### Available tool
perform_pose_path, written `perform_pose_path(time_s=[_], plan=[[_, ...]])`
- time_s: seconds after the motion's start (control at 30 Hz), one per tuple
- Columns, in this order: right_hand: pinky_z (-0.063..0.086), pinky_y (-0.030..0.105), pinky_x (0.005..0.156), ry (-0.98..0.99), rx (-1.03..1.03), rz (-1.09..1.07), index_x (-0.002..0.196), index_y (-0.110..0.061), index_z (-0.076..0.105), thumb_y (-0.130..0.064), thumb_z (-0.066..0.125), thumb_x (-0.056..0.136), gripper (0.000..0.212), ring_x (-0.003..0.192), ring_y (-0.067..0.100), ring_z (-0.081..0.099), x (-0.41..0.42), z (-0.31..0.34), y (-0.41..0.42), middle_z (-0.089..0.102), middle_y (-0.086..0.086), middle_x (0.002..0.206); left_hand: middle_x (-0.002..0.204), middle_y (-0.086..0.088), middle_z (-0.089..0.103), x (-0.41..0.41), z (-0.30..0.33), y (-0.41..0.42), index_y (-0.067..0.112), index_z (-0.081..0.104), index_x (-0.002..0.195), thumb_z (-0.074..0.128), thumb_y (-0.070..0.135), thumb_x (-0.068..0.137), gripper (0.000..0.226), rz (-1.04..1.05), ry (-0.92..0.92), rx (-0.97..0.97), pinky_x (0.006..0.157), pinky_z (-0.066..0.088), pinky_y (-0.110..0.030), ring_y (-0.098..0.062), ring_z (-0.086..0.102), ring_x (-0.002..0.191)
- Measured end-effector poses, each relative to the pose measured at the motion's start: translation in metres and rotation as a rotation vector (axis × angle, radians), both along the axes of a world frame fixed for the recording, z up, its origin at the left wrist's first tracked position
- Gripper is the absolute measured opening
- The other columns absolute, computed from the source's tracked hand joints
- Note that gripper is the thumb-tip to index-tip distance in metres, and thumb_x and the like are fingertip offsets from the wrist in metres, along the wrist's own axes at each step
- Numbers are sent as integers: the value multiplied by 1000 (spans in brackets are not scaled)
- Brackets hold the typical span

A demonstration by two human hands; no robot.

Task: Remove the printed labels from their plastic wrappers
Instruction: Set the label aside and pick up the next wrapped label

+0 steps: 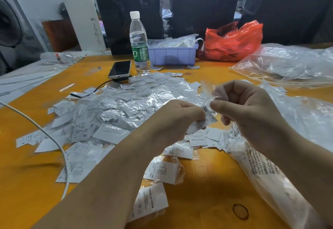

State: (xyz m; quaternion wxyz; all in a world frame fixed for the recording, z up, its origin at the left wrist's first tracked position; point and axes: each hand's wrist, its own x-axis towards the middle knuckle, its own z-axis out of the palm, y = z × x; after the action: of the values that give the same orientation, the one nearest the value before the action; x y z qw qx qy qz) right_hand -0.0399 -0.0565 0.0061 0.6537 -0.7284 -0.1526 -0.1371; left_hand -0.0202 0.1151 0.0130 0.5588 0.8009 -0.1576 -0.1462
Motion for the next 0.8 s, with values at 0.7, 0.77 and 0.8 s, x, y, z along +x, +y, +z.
perform_pose_path(time_s=[0.7,0.77,0.8], plan=[[48,25,49,123,35,39,98,-7,64,4,71,79,23,51,15,55,1,1,0,63,-1,63,56,4,52,4,-5,3,16,70,69,58,21,95,29,84,-41,-75,44,33,-19,-6,41,45],[49,24,49,134,37,42,99,-7,64,3,72,78,25,52,15,56,1,1,1,63,-1,64,58,4,53,5,-6,3,17,72,77,57,24,97,26,72,-56,-86,44,35,-16,-4,42,46],[49,24,49,141,44,42,99,-7,64,1,74,75,27,52,15,56,1,1,1,63,0,65,61,3,53,4,-7,3,16,72,82,56,25,98,25,66,-61,-91,45,35,-17,-5,43,48]])
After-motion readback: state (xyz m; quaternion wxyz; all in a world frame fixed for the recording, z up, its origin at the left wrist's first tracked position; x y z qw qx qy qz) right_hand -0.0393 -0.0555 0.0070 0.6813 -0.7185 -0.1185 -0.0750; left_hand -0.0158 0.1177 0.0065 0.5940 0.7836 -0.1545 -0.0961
